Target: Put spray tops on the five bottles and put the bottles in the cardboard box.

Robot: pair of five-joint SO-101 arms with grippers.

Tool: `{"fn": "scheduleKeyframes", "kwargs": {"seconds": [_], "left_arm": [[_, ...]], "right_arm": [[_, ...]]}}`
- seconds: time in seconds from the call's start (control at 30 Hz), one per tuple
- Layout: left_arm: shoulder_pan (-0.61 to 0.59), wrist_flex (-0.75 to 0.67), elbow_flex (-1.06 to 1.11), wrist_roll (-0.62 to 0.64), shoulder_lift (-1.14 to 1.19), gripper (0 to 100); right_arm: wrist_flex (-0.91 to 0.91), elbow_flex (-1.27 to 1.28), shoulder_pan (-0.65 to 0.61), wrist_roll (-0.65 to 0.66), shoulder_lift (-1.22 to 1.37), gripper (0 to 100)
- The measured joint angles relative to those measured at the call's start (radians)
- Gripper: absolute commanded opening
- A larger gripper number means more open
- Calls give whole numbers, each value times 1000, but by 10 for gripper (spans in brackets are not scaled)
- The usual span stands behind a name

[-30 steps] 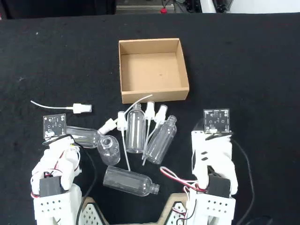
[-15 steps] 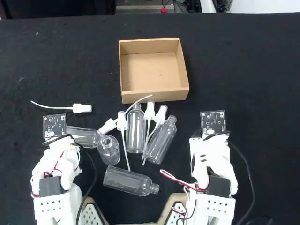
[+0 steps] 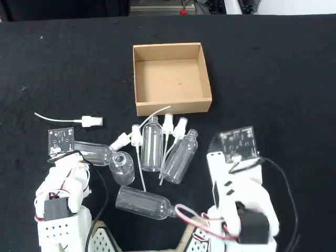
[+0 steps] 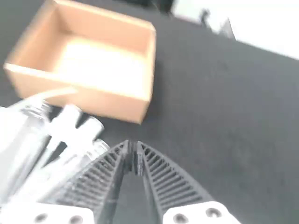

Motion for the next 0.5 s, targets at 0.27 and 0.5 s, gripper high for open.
{"fn": "scheduleKeyframes", "kwargs": {"seconds": [0.27, 0.5], "left_arm": [[0, 0, 0, 0, 0, 30], [0, 0, 0, 0, 0, 30]], "right_arm": [[18, -95, -221, 0, 2, 99], [-43, -218, -482, -71, 324, 103]]}}
